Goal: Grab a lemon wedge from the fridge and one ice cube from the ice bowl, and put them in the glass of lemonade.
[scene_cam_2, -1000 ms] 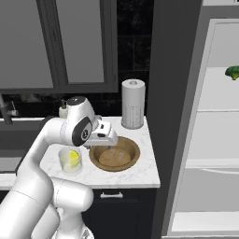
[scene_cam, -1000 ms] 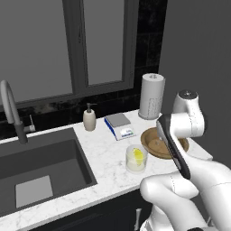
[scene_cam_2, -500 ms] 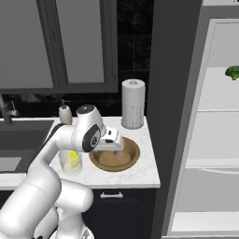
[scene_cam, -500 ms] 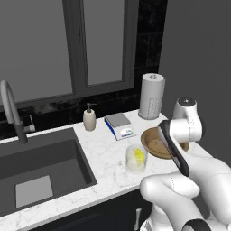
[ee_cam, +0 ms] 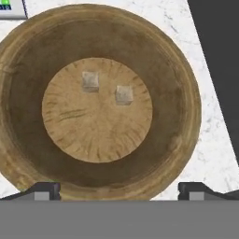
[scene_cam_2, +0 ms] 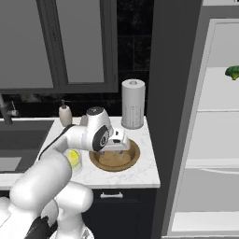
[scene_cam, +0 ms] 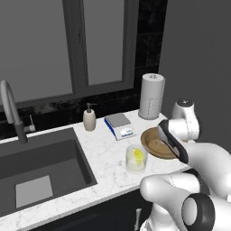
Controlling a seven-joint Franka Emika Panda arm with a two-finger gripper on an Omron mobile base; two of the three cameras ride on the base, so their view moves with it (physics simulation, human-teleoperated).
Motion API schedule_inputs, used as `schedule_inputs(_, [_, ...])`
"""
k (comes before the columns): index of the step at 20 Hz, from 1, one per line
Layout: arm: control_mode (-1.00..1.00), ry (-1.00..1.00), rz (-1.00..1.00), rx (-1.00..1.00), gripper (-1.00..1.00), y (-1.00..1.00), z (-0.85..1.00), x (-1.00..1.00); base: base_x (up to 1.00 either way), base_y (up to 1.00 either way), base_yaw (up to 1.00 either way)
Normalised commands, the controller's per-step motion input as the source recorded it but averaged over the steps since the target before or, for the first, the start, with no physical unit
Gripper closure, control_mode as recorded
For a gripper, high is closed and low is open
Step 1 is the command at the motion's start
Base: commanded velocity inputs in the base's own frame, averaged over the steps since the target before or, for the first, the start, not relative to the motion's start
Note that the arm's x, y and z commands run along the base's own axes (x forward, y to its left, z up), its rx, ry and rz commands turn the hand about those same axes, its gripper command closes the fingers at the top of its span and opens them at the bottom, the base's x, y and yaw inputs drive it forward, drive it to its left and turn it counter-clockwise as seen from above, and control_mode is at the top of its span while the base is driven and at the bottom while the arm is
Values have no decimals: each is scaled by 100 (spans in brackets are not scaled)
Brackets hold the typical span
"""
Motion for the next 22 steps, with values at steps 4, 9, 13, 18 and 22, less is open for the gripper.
schedule_inputs(4, [-100, 6, 8, 0, -100, -1, -22, 38, 0, 0, 0])
schedule_inputs(9, [-100, 3, 7, 0, -100, -2, -26, 33, 0, 0, 0])
schedule_inputs(13, [-100, 0, 3, 0, -100, -8, -29, 25, 0, 0, 0])
schedule_inputs(18, [-100, 0, 0, 0, -100, -9, -32, 13, 0, 0, 0])
schedule_inputs(22, [-100, 0, 0, 0, -100, 0, -26, 20, 0, 0, 0])
